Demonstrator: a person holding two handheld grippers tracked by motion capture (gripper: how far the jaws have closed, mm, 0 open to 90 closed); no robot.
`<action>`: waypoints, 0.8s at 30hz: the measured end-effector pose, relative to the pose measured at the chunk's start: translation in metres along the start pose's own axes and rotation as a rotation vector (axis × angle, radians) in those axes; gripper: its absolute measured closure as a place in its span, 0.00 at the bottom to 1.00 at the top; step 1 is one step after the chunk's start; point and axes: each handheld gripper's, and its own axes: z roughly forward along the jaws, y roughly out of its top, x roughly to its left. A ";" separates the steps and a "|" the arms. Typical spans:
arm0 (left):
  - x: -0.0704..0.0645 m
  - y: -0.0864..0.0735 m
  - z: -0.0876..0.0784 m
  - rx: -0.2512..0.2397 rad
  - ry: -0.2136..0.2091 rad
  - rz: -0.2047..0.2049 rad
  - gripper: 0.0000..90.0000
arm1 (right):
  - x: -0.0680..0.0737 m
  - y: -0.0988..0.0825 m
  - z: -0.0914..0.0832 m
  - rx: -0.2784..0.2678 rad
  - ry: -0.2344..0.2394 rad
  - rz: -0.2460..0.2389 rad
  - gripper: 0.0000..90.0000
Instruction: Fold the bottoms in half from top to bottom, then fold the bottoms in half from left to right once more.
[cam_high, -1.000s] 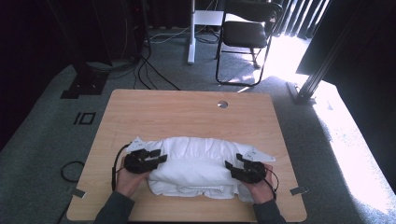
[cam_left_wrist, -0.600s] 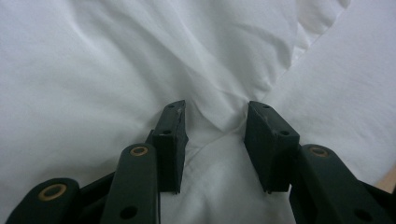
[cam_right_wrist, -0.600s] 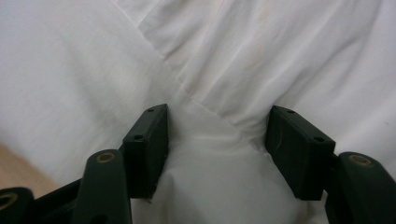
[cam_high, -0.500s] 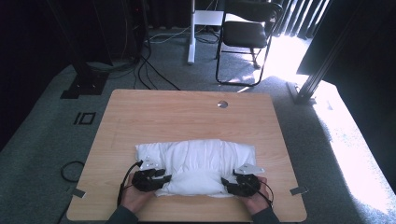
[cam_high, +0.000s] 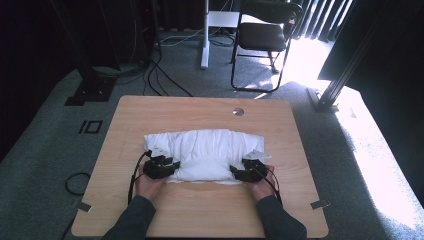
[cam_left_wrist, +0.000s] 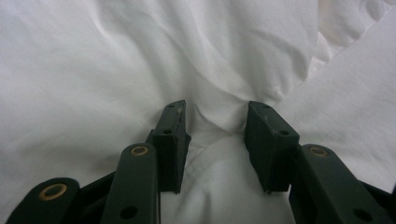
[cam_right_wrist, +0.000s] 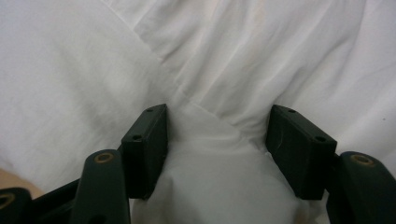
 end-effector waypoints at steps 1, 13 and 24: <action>0.002 0.001 0.001 -0.001 -0.001 0.000 0.66 | 0.000 0.000 0.000 0.000 0.000 0.000 0.42; 0.023 0.013 0.010 -0.017 0.018 -0.056 0.66 | -0.010 0.019 0.024 -0.020 0.016 0.018 0.42; 0.045 0.020 -0.024 -0.137 0.065 -0.159 0.47 | -0.011 0.020 0.020 -0.022 0.014 0.044 0.41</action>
